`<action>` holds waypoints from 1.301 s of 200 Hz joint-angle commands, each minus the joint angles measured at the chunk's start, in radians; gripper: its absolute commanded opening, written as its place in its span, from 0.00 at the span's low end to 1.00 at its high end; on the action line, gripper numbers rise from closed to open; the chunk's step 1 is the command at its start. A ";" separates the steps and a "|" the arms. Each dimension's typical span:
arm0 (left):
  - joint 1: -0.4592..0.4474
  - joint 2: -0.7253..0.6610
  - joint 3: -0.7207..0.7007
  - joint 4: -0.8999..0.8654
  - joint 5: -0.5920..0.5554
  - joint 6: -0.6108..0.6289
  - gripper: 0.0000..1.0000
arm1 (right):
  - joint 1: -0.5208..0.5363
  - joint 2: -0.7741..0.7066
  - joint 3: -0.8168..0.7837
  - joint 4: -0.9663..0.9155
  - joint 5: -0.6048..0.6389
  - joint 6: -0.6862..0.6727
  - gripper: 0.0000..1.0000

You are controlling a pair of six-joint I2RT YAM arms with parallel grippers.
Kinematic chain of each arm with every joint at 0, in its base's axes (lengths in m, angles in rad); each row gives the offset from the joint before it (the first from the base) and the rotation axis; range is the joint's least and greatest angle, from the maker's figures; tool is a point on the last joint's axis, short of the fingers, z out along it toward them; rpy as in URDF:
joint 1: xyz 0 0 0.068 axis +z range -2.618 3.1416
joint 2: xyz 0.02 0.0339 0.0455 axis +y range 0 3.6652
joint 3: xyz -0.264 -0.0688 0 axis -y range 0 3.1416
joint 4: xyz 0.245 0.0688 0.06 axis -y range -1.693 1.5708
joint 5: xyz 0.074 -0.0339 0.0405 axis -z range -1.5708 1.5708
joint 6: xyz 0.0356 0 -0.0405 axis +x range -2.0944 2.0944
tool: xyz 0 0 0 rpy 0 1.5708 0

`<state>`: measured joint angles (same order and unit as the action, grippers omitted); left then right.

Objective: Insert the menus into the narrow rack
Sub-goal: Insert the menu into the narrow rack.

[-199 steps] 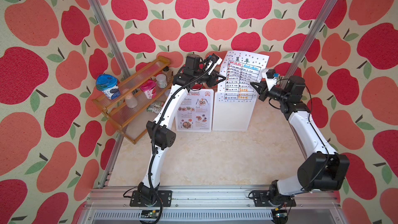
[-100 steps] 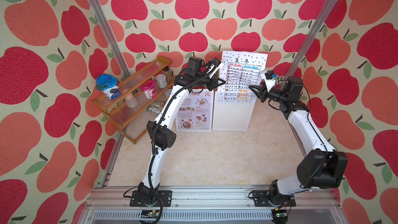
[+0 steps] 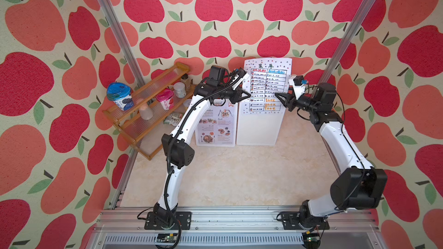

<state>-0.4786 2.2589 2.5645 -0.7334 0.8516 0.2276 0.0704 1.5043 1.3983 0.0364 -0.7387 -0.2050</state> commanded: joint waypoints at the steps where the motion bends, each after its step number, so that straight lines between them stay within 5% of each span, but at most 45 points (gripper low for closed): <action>1: -0.004 -0.044 0.006 0.012 0.000 0.010 0.30 | 0.009 -0.008 0.049 0.024 0.014 0.021 0.50; 90: 0.024 -0.014 0.112 0.100 0.000 -0.018 0.50 | 0.017 0.015 0.098 0.078 0.021 0.055 0.52; 132: 0.028 0.004 0.160 0.100 -0.001 -0.017 0.37 | 0.023 0.022 0.120 0.072 0.025 0.053 0.42; 217: 0.045 0.002 0.157 0.068 0.013 -0.014 0.30 | 0.015 0.002 0.083 0.046 0.033 0.018 0.12; 260: 0.039 0.004 0.156 0.079 0.025 -0.027 0.25 | 0.006 -0.017 0.087 -0.016 0.032 0.002 0.12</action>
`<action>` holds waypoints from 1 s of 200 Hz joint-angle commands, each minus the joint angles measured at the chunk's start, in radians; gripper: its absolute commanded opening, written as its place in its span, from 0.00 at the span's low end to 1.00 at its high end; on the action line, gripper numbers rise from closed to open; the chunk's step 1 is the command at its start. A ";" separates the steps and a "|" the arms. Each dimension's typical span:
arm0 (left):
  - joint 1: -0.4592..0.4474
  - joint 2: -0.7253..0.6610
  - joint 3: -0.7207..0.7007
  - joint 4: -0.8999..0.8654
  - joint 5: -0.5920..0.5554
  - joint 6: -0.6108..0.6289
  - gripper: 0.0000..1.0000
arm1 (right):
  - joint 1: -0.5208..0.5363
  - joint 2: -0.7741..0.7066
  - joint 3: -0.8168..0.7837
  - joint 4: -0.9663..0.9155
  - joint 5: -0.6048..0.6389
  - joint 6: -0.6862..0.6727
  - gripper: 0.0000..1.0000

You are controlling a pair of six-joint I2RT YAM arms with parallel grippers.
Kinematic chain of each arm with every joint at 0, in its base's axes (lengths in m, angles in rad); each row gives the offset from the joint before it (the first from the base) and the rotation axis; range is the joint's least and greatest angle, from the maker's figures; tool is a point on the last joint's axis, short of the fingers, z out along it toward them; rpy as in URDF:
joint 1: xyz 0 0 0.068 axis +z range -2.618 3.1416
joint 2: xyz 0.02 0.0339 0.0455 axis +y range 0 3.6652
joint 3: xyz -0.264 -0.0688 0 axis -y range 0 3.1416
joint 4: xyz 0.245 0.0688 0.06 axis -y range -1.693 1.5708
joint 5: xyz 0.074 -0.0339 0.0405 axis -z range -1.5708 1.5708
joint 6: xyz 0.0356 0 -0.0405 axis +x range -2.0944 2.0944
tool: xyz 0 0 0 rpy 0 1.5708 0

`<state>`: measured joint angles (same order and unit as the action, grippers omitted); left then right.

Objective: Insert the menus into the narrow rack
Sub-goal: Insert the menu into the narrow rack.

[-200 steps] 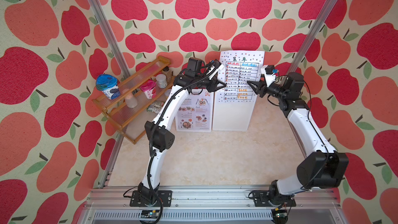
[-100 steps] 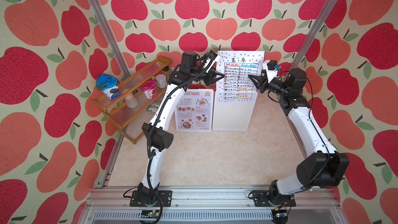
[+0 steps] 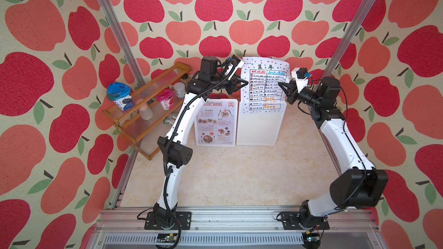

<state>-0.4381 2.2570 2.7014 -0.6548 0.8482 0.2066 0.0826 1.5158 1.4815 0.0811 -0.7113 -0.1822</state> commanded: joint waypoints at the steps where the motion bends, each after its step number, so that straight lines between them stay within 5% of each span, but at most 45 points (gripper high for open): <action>1: -0.003 0.006 0.020 0.001 0.028 -0.006 0.25 | -0.006 -0.029 0.004 -0.064 0.006 -0.023 0.12; 130: -0.027 0.015 0.015 -0.057 0.037 0.009 0.11 | -0.006 -0.071 -0.084 -0.075 0.086 -0.042 0.12; 177: -0.039 0.024 0.014 -0.044 0.048 0.002 0.10 | -0.004 -0.095 -0.110 -0.082 0.125 -0.045 0.39; 200: -0.045 0.029 0.014 -0.047 0.051 0.003 0.10 | -0.007 -0.103 -0.139 -0.070 0.136 -0.053 0.39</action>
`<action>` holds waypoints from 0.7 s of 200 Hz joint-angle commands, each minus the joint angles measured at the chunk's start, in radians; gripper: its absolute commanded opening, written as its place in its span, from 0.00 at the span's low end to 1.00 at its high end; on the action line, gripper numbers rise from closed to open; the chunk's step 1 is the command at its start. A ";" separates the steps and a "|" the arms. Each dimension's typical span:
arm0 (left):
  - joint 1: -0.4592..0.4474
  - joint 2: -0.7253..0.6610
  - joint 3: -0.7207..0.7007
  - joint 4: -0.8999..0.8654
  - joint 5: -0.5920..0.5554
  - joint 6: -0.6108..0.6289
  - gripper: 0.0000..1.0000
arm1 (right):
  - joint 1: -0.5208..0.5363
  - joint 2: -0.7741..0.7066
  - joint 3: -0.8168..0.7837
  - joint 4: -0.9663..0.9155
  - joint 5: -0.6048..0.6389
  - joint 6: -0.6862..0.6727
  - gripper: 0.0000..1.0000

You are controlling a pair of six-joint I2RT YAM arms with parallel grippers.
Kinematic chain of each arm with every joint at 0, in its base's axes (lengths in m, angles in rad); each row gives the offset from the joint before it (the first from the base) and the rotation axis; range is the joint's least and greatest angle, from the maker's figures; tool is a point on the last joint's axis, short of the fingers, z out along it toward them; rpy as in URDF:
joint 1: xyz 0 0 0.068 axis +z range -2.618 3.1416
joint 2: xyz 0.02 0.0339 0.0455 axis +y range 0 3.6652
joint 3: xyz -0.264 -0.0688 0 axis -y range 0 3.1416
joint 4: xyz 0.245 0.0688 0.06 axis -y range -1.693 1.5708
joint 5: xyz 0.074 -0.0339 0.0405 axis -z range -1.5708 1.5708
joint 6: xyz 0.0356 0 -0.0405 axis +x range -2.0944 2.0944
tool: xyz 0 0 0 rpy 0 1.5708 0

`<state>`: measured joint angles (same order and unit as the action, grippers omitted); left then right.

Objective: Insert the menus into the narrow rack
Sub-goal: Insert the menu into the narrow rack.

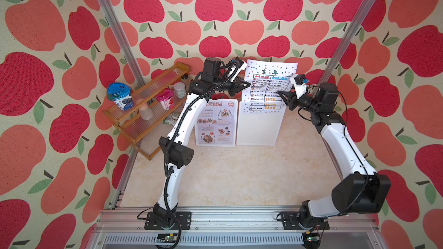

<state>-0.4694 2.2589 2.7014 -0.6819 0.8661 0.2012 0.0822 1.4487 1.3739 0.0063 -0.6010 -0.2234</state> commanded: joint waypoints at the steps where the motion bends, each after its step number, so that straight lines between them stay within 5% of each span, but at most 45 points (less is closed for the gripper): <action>1: -0.014 0.027 0.014 -0.020 0.033 0.008 0.10 | -0.007 -0.036 -0.032 0.005 0.026 -0.011 0.39; 60: -0.019 0.021 0.013 -0.063 0.022 0.018 0.07 | -0.022 -0.007 -0.060 0.011 0.027 -0.019 0.39; 140: -0.021 -0.001 -0.025 -0.059 0.017 0.017 0.07 | -0.055 0.037 -0.071 0.040 -0.124 0.018 0.41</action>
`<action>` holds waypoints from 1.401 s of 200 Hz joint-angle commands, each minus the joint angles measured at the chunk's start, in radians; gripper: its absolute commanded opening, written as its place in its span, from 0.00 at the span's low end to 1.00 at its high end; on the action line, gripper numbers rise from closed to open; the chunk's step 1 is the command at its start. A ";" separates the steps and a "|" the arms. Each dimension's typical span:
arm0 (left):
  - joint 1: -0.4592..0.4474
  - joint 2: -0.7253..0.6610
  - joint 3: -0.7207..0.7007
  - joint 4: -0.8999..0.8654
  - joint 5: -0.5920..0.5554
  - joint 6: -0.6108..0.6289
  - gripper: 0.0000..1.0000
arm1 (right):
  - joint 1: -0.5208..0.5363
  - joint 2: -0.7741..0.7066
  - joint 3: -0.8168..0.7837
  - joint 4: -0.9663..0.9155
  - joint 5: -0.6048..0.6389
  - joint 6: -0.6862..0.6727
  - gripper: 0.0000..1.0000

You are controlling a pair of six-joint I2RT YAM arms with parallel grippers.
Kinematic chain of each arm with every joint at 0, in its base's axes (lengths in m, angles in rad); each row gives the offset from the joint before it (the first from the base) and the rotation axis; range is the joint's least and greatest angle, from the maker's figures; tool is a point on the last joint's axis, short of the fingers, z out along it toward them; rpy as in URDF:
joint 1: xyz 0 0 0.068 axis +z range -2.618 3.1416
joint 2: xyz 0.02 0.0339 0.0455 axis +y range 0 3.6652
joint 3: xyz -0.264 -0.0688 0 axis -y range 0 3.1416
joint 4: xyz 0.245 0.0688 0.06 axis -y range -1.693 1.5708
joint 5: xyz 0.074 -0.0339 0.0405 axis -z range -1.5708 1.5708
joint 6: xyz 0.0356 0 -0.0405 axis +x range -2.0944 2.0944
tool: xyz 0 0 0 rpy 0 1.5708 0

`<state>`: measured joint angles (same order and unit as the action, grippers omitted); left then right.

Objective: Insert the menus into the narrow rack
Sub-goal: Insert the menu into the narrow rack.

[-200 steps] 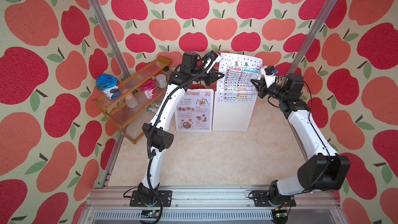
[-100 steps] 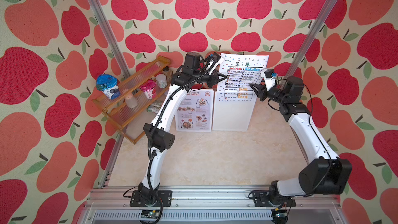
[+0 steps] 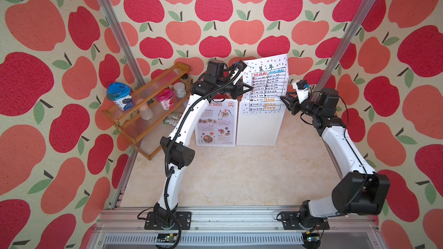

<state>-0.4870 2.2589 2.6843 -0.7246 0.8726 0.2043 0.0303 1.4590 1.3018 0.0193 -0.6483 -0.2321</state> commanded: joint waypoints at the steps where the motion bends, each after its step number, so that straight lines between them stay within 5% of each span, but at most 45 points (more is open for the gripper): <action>1: -0.004 -0.001 -0.007 -0.016 0.011 0.014 0.07 | -0.003 0.028 0.001 0.028 -0.078 0.027 0.41; 78: -0.003 -0.007 -0.009 -0.029 0.000 0.026 0.07 | -0.010 0.070 0.030 0.045 -0.123 0.033 0.36; 164: -0.003 0.011 -0.009 -0.019 0.003 0.019 0.12 | -0.010 0.025 -0.024 0.065 -0.116 0.037 0.12; 250: -0.004 0.010 -0.009 -0.015 0.000 0.019 0.13 | -0.019 0.026 -0.056 0.016 -0.075 0.016 0.13; 280: -0.007 0.013 -0.008 -0.004 0.006 0.014 0.13 | -0.021 0.029 -0.041 -0.003 -0.058 0.008 0.22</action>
<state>-0.4889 2.2589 2.6831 -0.7300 0.8692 0.2115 0.0181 1.4887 1.2541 0.0639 -0.7280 -0.2119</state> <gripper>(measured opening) 0.129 0.180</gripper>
